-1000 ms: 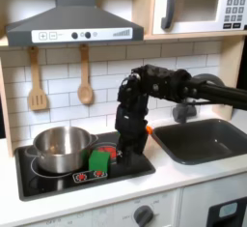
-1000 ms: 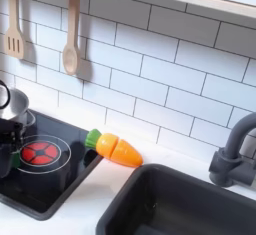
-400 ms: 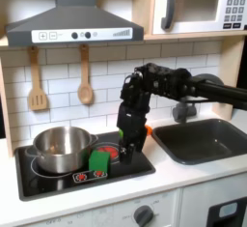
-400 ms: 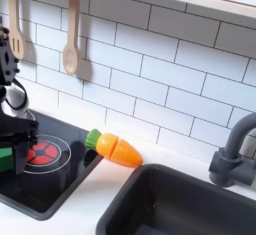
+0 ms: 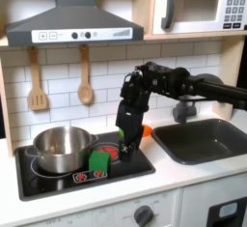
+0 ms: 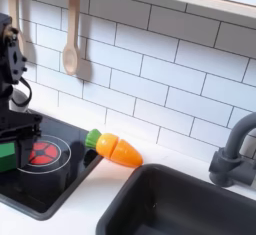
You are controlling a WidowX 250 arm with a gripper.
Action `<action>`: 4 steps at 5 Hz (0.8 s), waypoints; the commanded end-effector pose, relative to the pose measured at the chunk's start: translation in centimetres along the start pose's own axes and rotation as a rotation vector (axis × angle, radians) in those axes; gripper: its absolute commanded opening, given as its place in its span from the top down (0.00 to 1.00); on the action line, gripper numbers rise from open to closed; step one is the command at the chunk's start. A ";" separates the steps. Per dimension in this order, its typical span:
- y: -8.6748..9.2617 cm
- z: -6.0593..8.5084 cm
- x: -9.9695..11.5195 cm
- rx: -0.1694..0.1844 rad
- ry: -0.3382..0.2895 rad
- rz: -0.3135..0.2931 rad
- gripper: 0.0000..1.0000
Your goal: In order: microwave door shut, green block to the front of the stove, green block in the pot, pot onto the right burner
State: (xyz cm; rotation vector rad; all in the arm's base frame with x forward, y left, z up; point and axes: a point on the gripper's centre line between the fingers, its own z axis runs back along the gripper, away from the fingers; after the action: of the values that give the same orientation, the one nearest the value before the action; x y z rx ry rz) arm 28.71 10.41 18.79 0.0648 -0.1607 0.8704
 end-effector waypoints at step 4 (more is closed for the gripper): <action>-3.0 -1.8 3.2 0.009 0.052 0.038 0.00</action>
State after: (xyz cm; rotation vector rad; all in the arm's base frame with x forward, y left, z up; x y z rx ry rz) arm 33.23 10.83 17.40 0.0478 -0.1047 0.9010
